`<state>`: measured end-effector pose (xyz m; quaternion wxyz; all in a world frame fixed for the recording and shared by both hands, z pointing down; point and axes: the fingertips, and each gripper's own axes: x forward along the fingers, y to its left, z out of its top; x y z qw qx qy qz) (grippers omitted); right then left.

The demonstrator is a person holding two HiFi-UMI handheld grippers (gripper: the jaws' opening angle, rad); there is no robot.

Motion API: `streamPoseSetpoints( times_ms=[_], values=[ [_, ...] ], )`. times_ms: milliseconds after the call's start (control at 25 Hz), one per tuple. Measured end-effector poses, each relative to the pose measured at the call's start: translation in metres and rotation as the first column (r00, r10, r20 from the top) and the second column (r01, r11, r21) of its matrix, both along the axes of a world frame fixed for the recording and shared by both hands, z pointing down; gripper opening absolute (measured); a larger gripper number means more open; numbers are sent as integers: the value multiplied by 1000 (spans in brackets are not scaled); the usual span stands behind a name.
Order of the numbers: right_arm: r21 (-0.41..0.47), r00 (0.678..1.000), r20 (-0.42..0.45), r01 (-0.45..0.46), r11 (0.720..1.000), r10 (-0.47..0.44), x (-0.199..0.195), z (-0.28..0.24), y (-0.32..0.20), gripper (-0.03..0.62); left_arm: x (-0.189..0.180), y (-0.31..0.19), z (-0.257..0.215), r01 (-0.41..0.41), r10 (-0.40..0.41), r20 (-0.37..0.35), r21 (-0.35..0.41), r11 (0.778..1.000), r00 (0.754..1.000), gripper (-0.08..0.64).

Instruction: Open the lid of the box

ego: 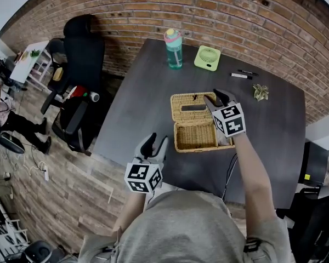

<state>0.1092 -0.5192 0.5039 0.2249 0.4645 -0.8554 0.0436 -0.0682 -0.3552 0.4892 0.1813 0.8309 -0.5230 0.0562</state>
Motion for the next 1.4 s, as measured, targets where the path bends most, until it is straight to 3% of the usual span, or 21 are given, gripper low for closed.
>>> streamPoseSetpoints(
  times_ms=[1000,1400],
  values=[
    [-139,997,61,-37,990,46,0,49,-39,170,-10,-1,9,36,-36,16,-26,999,999,166],
    [-128,998,27,-61,990,65,0,50,-38,172,-8,6,6,28,-28,15,-19,999,1000,166]
  ],
)
